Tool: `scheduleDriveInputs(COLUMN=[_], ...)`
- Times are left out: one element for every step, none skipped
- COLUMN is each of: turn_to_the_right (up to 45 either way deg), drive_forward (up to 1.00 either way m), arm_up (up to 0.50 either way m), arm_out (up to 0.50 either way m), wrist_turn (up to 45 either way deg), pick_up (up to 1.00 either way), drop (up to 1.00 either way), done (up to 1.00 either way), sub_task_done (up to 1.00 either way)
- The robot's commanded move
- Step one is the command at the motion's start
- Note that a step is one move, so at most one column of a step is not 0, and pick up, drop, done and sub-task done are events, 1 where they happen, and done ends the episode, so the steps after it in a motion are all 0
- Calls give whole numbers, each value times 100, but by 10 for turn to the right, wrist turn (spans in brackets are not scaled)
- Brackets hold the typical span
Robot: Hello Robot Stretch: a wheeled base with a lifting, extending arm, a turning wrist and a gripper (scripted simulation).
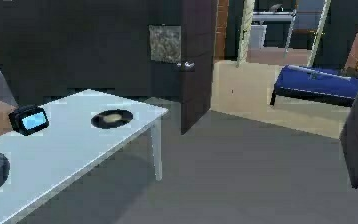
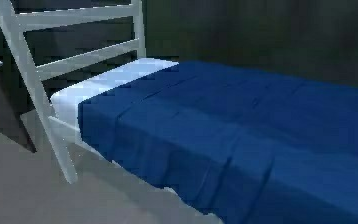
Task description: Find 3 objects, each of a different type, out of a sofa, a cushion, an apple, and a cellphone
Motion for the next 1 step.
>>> scheduleDriveInputs(turn_to_the_right=[450], drive_forward=[0], arm_up=[0], arm_out=[0], wrist_turn=[0], pick_up=[0], drop=[0], done=[0], sub_task_done=[0])
